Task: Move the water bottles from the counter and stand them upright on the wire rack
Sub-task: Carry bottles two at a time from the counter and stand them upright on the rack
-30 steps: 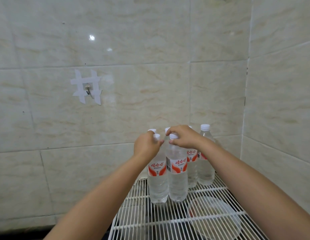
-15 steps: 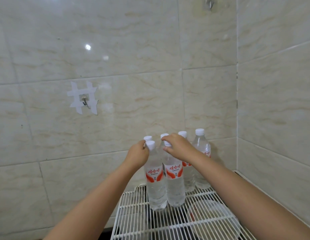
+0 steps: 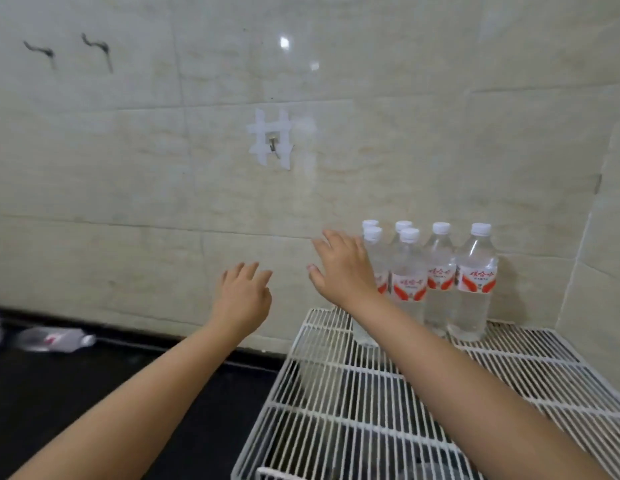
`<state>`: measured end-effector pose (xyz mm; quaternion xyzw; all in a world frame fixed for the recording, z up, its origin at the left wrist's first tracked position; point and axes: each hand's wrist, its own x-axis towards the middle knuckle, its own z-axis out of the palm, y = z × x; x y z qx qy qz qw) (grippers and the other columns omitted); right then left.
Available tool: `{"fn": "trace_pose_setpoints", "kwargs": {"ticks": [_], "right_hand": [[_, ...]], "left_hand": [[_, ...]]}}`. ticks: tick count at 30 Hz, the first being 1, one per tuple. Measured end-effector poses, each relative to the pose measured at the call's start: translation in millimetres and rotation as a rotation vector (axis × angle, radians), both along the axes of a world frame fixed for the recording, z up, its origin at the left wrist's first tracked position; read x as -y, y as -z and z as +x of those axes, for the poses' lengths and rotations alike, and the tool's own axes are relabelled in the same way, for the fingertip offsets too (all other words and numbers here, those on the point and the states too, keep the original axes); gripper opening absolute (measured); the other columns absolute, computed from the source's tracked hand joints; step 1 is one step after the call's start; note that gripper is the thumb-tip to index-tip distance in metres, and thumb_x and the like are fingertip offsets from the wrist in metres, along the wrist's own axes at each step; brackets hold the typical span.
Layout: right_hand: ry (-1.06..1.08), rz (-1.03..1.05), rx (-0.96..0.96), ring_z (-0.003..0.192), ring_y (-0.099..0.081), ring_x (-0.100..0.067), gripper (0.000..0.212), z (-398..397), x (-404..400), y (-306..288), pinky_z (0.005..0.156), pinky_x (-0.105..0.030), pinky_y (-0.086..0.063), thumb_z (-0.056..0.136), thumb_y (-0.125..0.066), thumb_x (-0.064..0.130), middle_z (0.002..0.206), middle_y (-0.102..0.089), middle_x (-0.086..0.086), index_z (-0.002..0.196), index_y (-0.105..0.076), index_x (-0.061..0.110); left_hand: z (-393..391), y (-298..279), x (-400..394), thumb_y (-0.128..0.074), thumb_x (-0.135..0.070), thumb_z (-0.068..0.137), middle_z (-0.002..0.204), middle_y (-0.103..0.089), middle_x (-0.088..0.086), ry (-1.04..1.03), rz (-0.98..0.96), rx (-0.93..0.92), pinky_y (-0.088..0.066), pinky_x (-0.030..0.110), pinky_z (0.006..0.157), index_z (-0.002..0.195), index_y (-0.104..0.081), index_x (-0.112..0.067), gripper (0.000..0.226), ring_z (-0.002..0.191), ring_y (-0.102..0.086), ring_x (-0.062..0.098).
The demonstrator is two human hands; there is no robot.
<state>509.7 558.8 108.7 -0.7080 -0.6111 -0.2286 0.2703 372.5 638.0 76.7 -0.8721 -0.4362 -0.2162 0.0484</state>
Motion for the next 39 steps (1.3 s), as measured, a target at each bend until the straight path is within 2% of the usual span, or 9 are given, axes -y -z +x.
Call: {"fn": "trace_pose_setpoints", "kwargs": {"ticks": [4, 7, 9, 14, 17, 20, 24, 32, 39], "right_hand": [[-0.179, -0.058, -0.053, 0.100, -0.063, -0.039, 0.040, -82.5, -36.6, 23.7, 0.096, -0.057, -0.041, 0.064, -0.072, 0.018, 0.106, -0.066, -0.024, 0.098, -0.066, -0.002], [-0.285, -0.118, -0.079, 0.126, -0.044, -0.035, 0.046, -158.0, -55.0, 40.6, 0.112, -0.048, -0.023, 0.082, -0.062, 0.022, 0.133, -0.051, -0.020, 0.121, -0.054, 0.001], [-0.367, -0.143, -0.102, 0.135, -0.034, -0.031, 0.049, -205.1, -66.9, 55.8, 0.115, -0.044, -0.018, 0.086, -0.057, 0.027, 0.143, -0.041, -0.017, 0.129, -0.048, 0.004], [-0.503, -0.261, -0.065, 0.138, -0.028, -0.024, 0.050, -338.0, -83.4, 90.0, 0.115, -0.041, -0.017, 0.091, -0.048, 0.034, 0.147, -0.035, -0.009, 0.135, -0.040, 0.010], [-0.579, -0.291, -0.110, 0.138, -0.030, -0.028, 0.051, -423.1, -91.7, 107.6, 0.114, -0.042, -0.020, 0.090, -0.053, 0.031, 0.146, -0.037, -0.016, 0.133, -0.044, 0.006], [-0.606, -0.374, -0.104, 0.140, -0.024, -0.027, 0.052, -501.5, -96.3, 123.4, 0.115, -0.040, -0.017, 0.092, -0.048, 0.033, 0.148, -0.034, -0.014, 0.137, -0.039, 0.009], [-0.670, -0.438, -0.128, 0.136, -0.029, -0.028, 0.049, -587.0, -97.6, 146.2, 0.112, -0.037, -0.020, 0.092, -0.048, 0.032, 0.141, -0.040, -0.015, 0.134, -0.042, 0.007], [-0.690, -0.602, -0.093, 0.136, -0.029, -0.029, 0.047, -680.4, -136.1, 199.6, 0.112, -0.038, -0.021, 0.092, -0.049, 0.031, 0.140, -0.041, -0.015, 0.132, -0.044, 0.007], [-0.618, -0.605, -0.043, 0.137, -0.028, -0.028, 0.050, -726.4, -240.6, 221.3, 0.113, -0.040, -0.020, 0.092, -0.049, 0.031, 0.142, -0.039, -0.015, 0.134, -0.039, 0.006]], "left_hand": [[-95.2, 16.0, -5.5, -0.033, -0.027, 0.098, 0.154, -0.026, 0.007, -0.204, -0.008, -0.020, -0.020, 0.039, 0.114, 0.142, -0.034, -0.017, 0.046, 0.142, -0.021, 0.027], [-172.8, 26.9, -0.5, -0.037, -0.026, 0.092, 0.145, -0.042, 0.015, -0.329, -0.002, 0.011, -0.029, 0.041, 0.110, 0.133, -0.047, -0.009, 0.045, 0.134, -0.034, 0.033], [-224.6, 34.0, 2.6, -0.042, -0.023, 0.089, 0.136, -0.051, 0.015, -0.399, -0.001, 0.021, -0.034, 0.043, 0.107, 0.125, -0.056, -0.007, 0.041, 0.128, -0.042, 0.034], [-354.8, 60.1, 13.0, -0.037, -0.028, 0.096, 0.152, -0.031, 0.003, -0.617, -0.088, -0.009, -0.024, 0.040, 0.114, 0.138, -0.039, -0.019, 0.044, 0.141, -0.023, 0.027], [-435.1, 76.1, 19.0, -0.035, -0.028, 0.097, 0.153, -0.026, 0.003, -0.697, -0.130, -0.030, -0.023, 0.040, 0.114, 0.141, -0.034, -0.019, 0.045, 0.142, -0.017, 0.028], [-514.5, 91.8, 25.2, -0.036, -0.027, 0.097, 0.154, -0.025, 0.006, -0.776, -0.195, -0.048, -0.020, 0.040, 0.115, 0.143, -0.030, -0.017, 0.048, 0.143, -0.015, 0.029], [-602.1, 118.5, 37.0, -0.034, -0.028, 0.098, 0.155, -0.020, 0.006, -0.854, -0.297, -0.081, -0.017, 0.041, 0.117, 0.143, -0.027, -0.016, 0.048, 0.144, -0.011, 0.030], [-691.5, 168.5, 9.3, -0.032, -0.028, 0.099, 0.157, -0.016, 0.002, -0.896, -0.449, -0.062, -0.013, 0.041, 0.117, 0.144, -0.026, -0.018, 0.046, 0.145, -0.007, 0.029], [-740.8, 181.9, -87.2, -0.030, -0.028, 0.100, 0.158, -0.012, 0.002, -0.869, -0.480, -0.056, -0.010, 0.040, 0.118, 0.145, -0.023, -0.019, 0.047, 0.145, -0.002, 0.028]]}}
